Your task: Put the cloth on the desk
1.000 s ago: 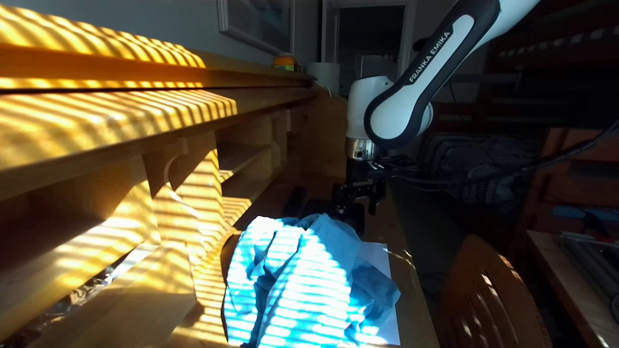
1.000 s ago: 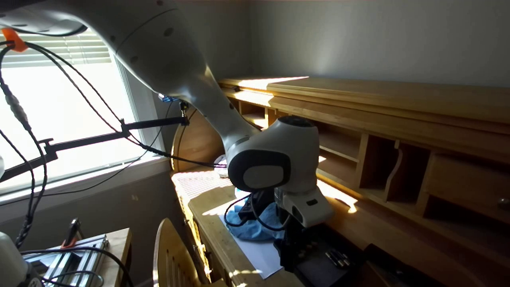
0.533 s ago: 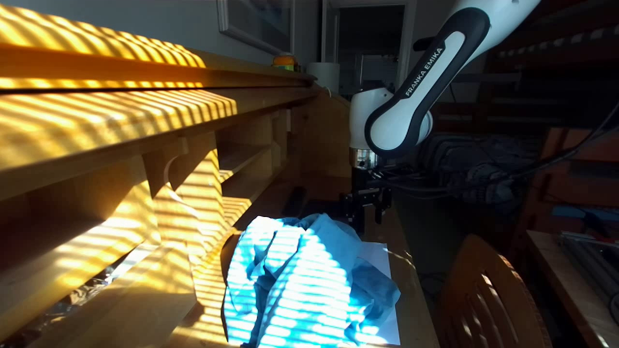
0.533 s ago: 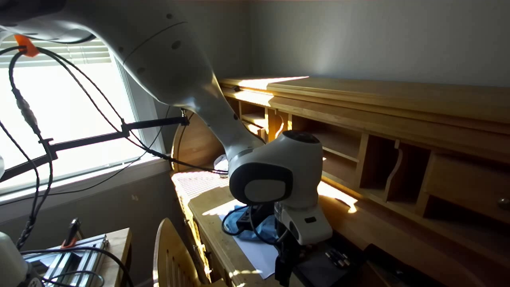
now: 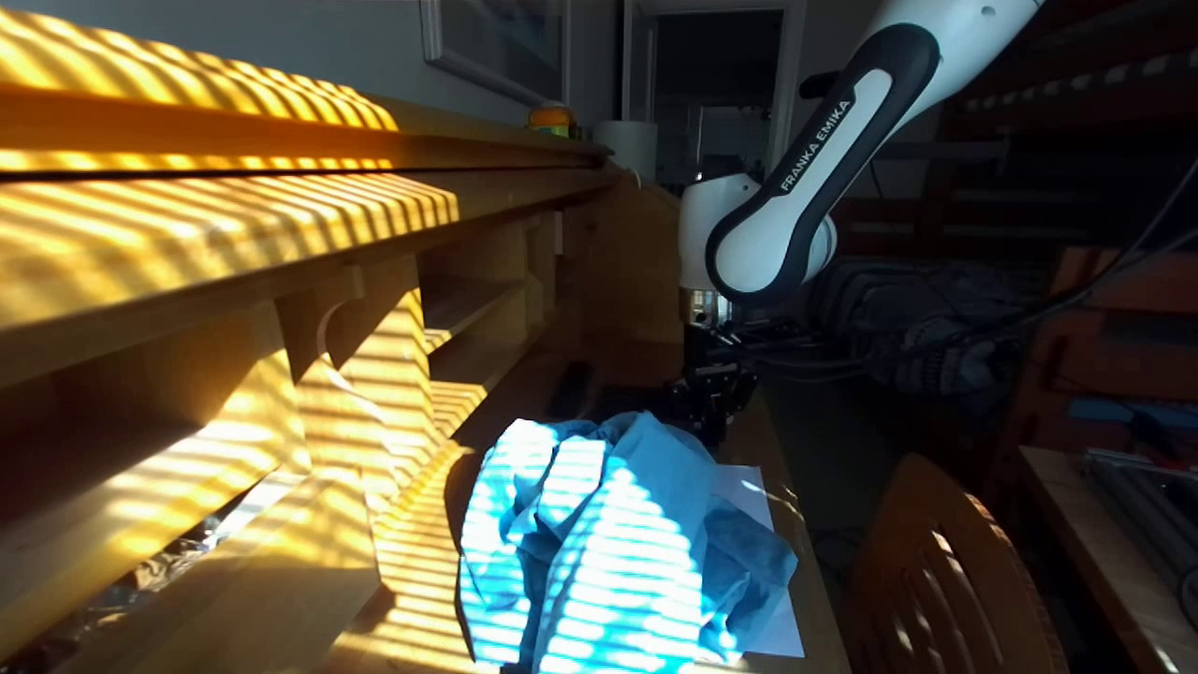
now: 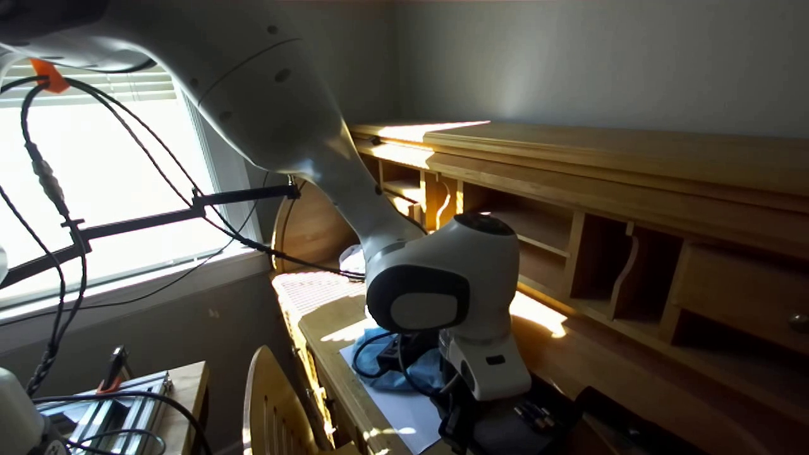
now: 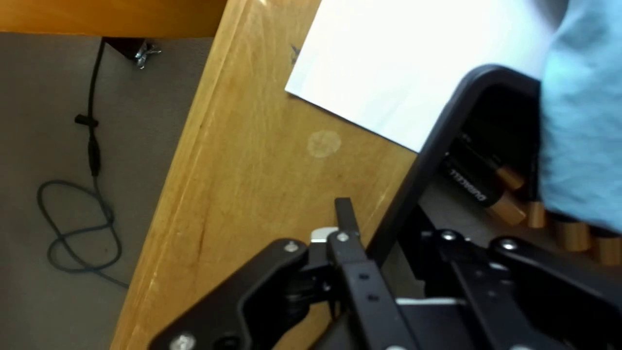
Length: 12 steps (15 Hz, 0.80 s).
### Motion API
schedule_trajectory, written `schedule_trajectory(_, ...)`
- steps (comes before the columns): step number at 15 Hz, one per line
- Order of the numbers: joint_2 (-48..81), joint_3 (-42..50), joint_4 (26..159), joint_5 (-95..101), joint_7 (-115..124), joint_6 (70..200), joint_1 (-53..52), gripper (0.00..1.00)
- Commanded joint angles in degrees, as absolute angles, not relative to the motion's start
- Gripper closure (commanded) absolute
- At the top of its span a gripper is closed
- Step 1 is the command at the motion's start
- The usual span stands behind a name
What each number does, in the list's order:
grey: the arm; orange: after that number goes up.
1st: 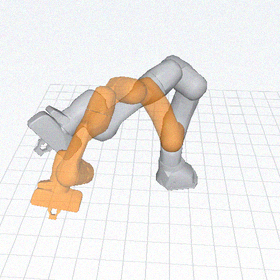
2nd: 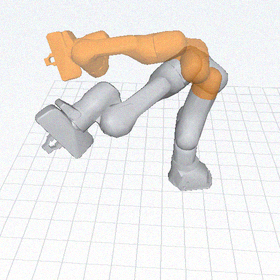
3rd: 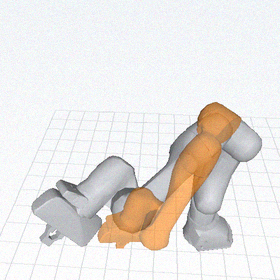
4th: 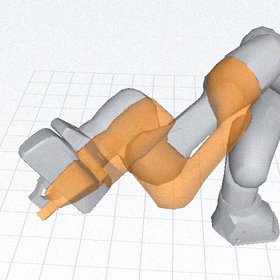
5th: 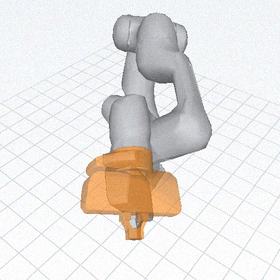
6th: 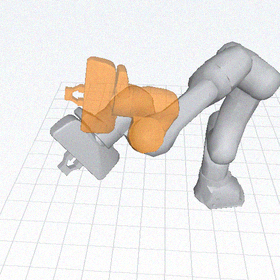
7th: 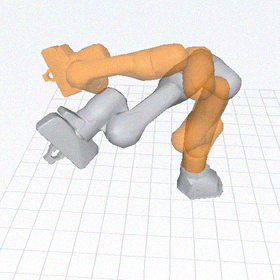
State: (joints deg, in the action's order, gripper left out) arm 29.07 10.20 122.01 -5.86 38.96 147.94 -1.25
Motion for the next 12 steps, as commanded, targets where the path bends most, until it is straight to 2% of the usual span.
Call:
schedule_trajectory(1,29.5,11.1,121.0,-6.8,39.9,146.8,-0.6,0.98)
schedule_trajectory(12,28.6,11.8,121.0,-9.8,43.5,148.0,1.8,0.98)
